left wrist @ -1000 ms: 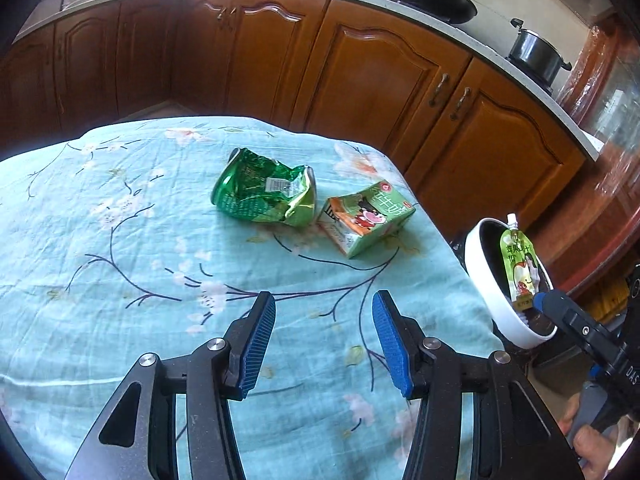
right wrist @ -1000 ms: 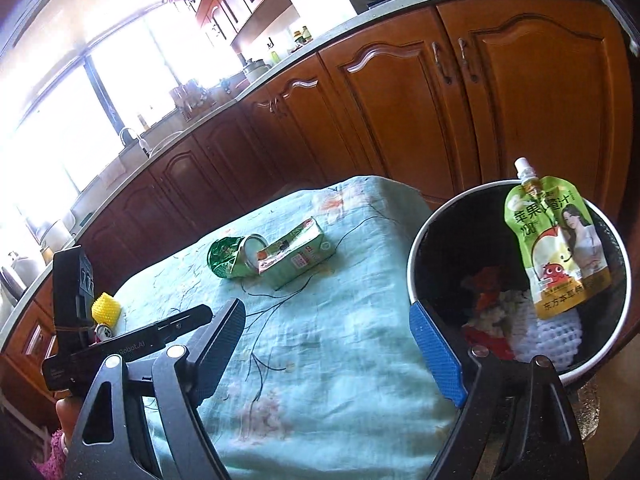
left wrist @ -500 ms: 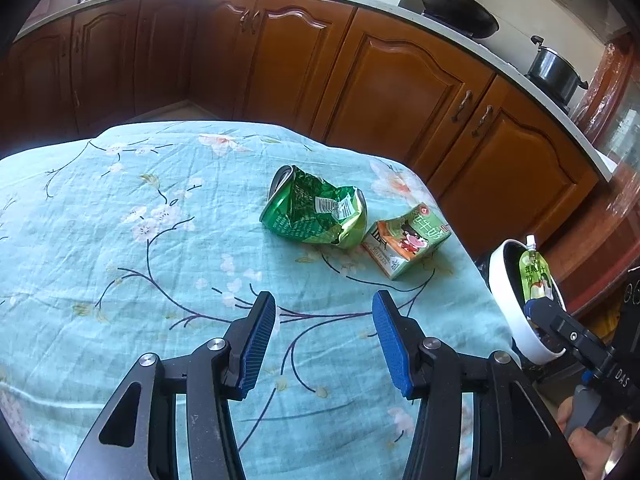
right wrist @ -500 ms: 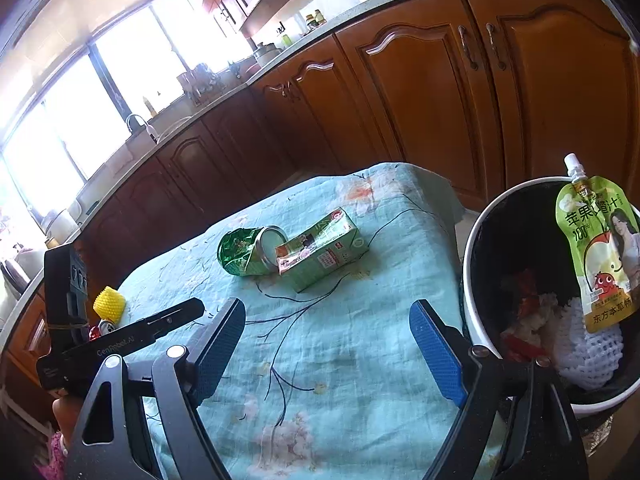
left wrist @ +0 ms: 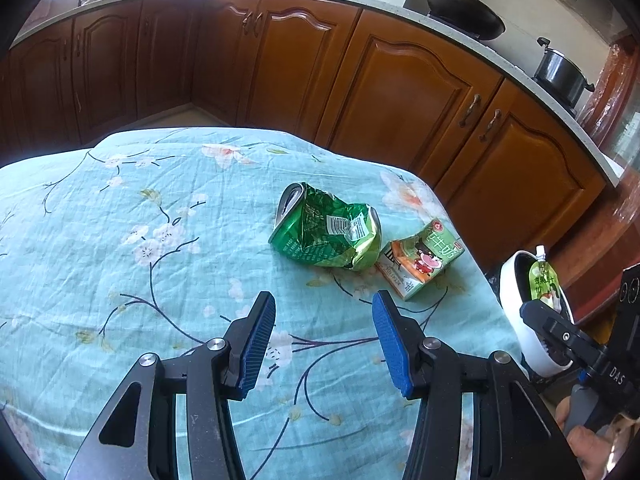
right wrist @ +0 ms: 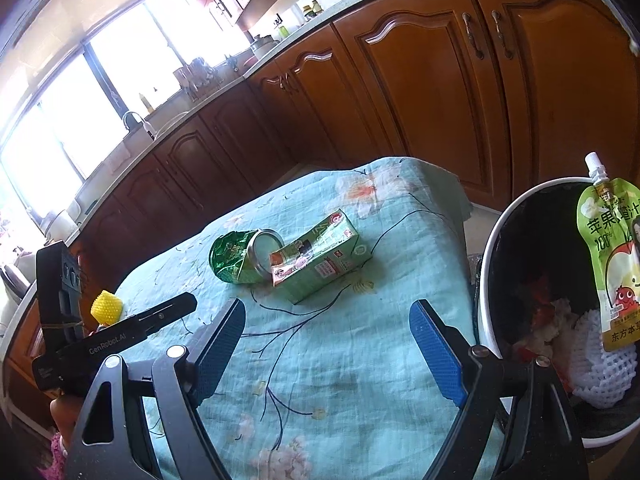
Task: Collect trash
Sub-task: 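Move both open tools back toward the crushed green can and green carton, then grasp the crushed green can with the left tool while the right tool grasps the green carton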
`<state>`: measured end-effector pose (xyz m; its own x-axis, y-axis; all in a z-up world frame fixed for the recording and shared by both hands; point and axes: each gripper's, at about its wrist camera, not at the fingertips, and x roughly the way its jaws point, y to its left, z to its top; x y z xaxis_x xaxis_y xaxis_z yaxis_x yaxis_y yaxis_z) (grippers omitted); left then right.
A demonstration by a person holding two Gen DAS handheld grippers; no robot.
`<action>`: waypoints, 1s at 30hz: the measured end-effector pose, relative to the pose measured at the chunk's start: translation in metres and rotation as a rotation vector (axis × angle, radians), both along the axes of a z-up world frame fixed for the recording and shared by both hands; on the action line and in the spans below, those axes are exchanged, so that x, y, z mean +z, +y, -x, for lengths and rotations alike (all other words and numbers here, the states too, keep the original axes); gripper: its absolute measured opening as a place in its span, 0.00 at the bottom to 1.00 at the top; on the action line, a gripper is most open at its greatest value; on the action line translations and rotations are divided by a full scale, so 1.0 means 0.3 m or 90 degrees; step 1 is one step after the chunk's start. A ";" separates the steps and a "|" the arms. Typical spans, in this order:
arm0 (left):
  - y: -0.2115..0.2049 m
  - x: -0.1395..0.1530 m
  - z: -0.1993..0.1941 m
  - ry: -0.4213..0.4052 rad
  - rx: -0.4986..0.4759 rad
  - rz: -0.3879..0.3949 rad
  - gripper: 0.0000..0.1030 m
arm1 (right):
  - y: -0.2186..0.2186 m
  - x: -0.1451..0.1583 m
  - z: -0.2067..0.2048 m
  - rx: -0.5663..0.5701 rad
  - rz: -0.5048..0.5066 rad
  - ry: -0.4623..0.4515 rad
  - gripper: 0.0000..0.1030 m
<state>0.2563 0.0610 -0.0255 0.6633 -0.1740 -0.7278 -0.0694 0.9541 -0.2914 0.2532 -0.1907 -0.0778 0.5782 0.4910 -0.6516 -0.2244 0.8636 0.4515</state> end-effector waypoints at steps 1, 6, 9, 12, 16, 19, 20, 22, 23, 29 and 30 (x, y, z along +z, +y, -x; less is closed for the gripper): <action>0.001 -0.002 -0.006 0.001 0.000 -0.001 0.49 | 0.003 -0.003 -0.007 0.001 0.000 0.002 0.83; 0.006 -0.005 -0.042 0.002 0.000 -0.004 0.49 | 0.018 -0.014 -0.053 0.001 -0.008 0.011 0.83; 0.015 0.005 -0.077 -0.005 0.001 -0.010 0.49 | 0.025 -0.015 -0.094 -0.002 -0.012 0.012 0.83; 0.024 0.014 -0.125 -0.009 0.002 -0.017 0.49 | 0.032 -0.021 -0.152 -0.006 -0.015 0.017 0.83; 0.032 0.008 -0.203 -0.006 0.000 -0.019 0.48 | 0.043 -0.045 -0.234 -0.007 -0.014 0.033 0.83; 0.032 -0.008 -0.267 0.002 -0.004 -0.023 0.48 | 0.063 -0.076 -0.287 0.002 -0.007 0.054 0.82; 0.030 -0.014 -0.284 0.003 -0.005 -0.026 0.48 | 0.072 -0.086 -0.298 0.006 -0.002 0.059 0.80; 0.024 -0.027 -0.317 0.010 -0.011 -0.034 0.47 | 0.089 -0.109 -0.319 0.016 0.011 0.071 0.72; 0.021 -0.037 -0.332 0.015 -0.013 -0.037 0.46 | 0.093 -0.119 -0.322 0.019 0.014 0.077 0.62; -0.004 -0.077 -0.356 0.024 -0.037 -0.066 0.15 | 0.079 -0.106 -0.258 0.026 0.017 0.069 0.32; -0.003 -0.078 -0.349 0.021 -0.040 -0.066 0.15 | 0.071 -0.098 -0.244 0.025 0.010 0.067 0.31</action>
<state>0.3611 0.0601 -0.0490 0.6289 -0.1368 -0.7654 -0.0165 0.9818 -0.1891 0.3265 -0.1694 -0.1073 0.4859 0.5016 -0.7157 -0.2103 0.8620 0.4613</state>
